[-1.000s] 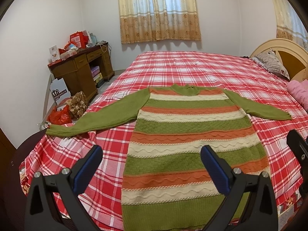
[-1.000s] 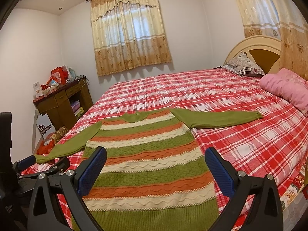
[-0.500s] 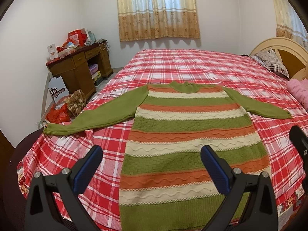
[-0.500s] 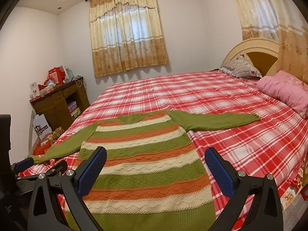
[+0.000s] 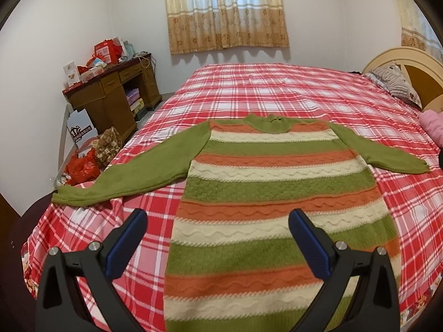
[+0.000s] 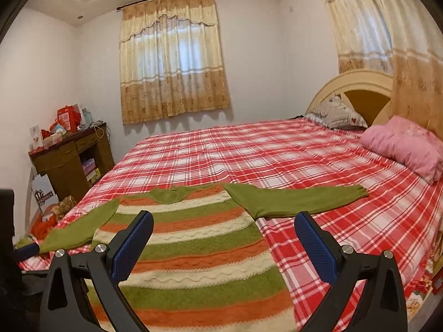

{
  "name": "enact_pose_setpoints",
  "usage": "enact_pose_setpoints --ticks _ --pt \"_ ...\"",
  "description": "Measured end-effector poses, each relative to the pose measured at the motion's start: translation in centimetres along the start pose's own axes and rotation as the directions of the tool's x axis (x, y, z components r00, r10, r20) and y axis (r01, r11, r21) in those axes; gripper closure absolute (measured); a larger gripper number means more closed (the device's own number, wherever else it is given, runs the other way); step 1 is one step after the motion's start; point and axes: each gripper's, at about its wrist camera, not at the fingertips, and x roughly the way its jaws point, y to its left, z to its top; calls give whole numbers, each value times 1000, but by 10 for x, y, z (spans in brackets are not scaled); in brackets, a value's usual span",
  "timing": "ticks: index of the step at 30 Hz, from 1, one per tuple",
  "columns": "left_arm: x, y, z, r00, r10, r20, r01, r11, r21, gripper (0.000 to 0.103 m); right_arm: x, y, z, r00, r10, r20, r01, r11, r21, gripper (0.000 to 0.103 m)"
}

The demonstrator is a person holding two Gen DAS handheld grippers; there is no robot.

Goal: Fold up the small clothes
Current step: 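Reach the right tool to the green sleeve cuff and close on it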

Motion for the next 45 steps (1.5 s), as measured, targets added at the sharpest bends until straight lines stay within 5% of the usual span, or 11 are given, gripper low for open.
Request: enact_pose_setpoints --ticks 9,16,20,22,24,27,29,31,36,45 --pt "36 -10 27 1000 6 -30 -6 1000 6 0 53 -28 21 998 -32 -56 33 999 12 1" --pt "71 8 41 1000 -13 -17 12 998 -54 0 97 -129 24 982 -144 -122 165 970 181 1" --pt "103 20 40 999 21 -34 -24 996 -90 0 121 -216 12 958 -226 -177 276 895 349 3" --pt "115 25 37 999 28 -43 -33 994 -104 0 137 -258 2 948 -217 -232 302 841 449 20" --pt "127 29 32 998 37 -47 -42 991 -129 0 157 -290 -7 944 -158 -290 295 799 524 52" --pt "135 31 26 998 39 -41 -45 987 -155 0 182 -322 -21 933 -124 -338 318 725 611 56" --pt "139 27 21 997 60 -41 -65 987 -145 0 188 -346 -34 936 -136 -324 336 617 711 56" --pt "146 25 21 995 81 -53 -87 988 -124 0 195 -362 -37 935 -163 -315 348 584 734 56" --pt "163 19 13 990 102 -95 -111 989 -101 0 234 -378 -32 928 -134 -348 354 608 711 56" --pt "170 28 6 991 38 -128 -61 982 -178 0 277 -393 -18 897 -204 -391 429 611 665 56"
